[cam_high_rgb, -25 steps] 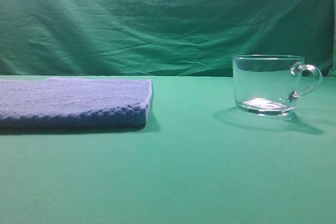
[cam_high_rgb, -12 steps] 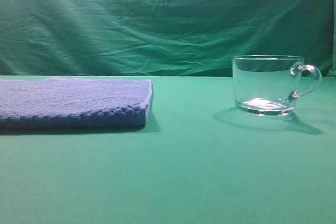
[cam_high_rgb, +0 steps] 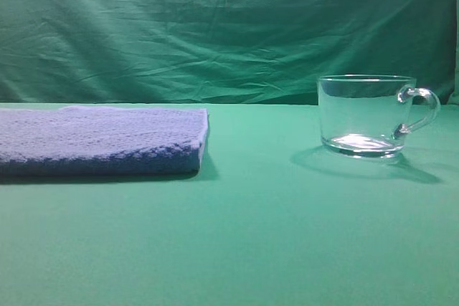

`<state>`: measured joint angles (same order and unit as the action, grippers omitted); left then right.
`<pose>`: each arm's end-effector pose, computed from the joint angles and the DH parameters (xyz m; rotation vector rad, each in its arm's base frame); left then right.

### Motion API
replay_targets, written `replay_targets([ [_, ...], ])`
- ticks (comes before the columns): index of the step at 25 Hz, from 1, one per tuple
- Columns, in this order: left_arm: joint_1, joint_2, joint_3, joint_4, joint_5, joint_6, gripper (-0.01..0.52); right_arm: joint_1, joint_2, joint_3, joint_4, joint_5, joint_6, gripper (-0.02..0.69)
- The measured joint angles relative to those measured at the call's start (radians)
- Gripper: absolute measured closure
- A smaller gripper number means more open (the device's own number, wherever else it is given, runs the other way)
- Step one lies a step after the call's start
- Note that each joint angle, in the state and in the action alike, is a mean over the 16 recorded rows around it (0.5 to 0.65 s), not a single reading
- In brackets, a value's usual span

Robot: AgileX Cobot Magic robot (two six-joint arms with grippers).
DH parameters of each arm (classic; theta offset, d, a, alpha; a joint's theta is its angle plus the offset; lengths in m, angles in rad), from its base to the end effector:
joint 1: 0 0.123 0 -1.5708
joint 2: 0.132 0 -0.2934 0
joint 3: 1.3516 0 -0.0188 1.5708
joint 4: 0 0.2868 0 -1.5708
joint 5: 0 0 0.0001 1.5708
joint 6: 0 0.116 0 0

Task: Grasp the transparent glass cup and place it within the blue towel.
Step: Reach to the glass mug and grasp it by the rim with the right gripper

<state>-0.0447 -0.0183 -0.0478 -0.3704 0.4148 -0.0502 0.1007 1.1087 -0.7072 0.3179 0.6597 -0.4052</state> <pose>0.0997 -0.0214 0.1917 -0.2110 1.8143 -0.4415 0.2462 0.0472 0.2372 -0.3917 2.4778 0.2222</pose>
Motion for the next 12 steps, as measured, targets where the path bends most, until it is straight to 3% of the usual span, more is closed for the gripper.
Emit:
replay_targets([
  [5, 0.000, 0.000, 0.000, 0.000, 0.000, 0.000, 0.514, 0.059, 0.104, -0.034, 0.000, 0.027, -0.109, 0.592],
  [12, 0.000, 0.000, 0.000, 0.000, 0.000, 0.000, 0.514, 0.124, 0.240, -0.092, 0.017, 0.089, -0.212, 0.329],
])
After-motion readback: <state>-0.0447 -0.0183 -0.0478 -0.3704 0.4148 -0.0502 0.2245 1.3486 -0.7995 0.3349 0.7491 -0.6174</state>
